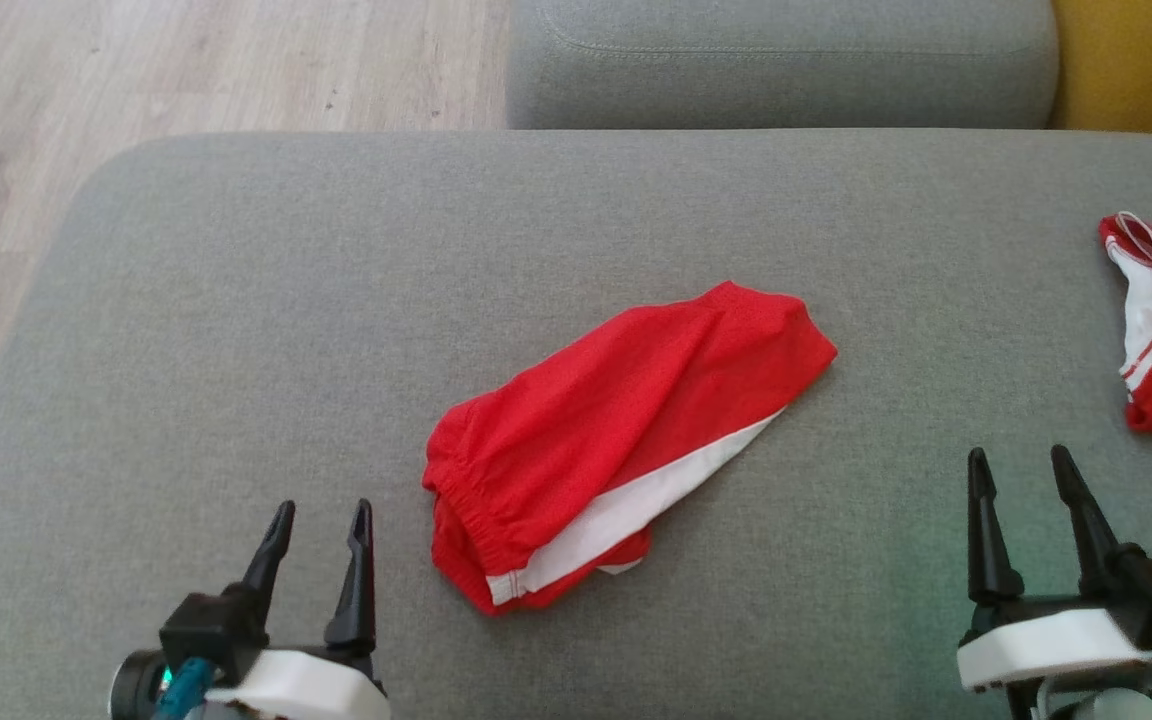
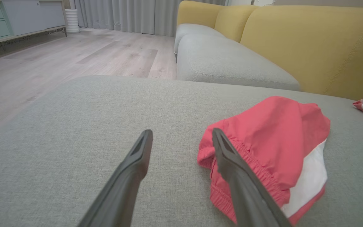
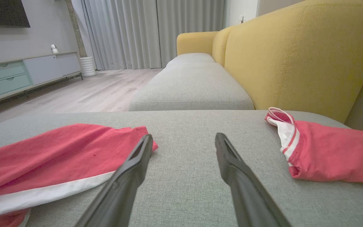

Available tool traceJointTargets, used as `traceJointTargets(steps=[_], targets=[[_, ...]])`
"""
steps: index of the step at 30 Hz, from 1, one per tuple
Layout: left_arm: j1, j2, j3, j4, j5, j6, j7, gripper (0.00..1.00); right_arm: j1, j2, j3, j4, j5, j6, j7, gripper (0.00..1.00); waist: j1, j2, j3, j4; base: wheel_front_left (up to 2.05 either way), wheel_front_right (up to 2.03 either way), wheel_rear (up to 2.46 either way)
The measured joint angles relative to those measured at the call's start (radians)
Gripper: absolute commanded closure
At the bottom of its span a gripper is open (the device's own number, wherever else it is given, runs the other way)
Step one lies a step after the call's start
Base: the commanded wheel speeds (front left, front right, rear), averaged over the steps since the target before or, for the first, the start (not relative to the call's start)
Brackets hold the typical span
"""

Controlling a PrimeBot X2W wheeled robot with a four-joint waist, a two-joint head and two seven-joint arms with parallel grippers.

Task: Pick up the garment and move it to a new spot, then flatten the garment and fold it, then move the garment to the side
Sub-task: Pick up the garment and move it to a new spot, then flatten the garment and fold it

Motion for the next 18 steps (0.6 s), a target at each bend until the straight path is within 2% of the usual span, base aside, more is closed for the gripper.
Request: traceJointTargets(steps=[5,9,12,18], targets=[[0.000,-0.009,0.024,0.002,0.017,-0.020,0.000,0.00,0.000,0.000,0.005,0.006,0.000,0.000,0.000,0.00,0.0000,0.0000,0.005,-0.008,0.00,0.00,0.00],[-0.005,-0.021,0.015,0.003,0.015,-0.055,0.000,0.00,-0.001,0.000,0.008,0.006,0.000,0.000,0.000,0.00,0.0000,0.0000,0.013,-0.016,0.00,0.00,0.00],[-0.013,-0.022,-0.041,0.033,0.003,-0.088,0.000,0.00,-0.002,0.000,0.014,0.006,0.000,0.000,0.000,0.00,0.0000,0.0000,0.018,-0.024,0.00,0.00,0.00],[-0.021,-0.028,-0.117,0.107,-0.022,-0.092,0.045,0.00,-0.003,0.000,0.022,0.007,0.000,0.000,0.000,0.00,0.0000,0.0000,0.031,-0.047,0.00,0.00,0.00]])
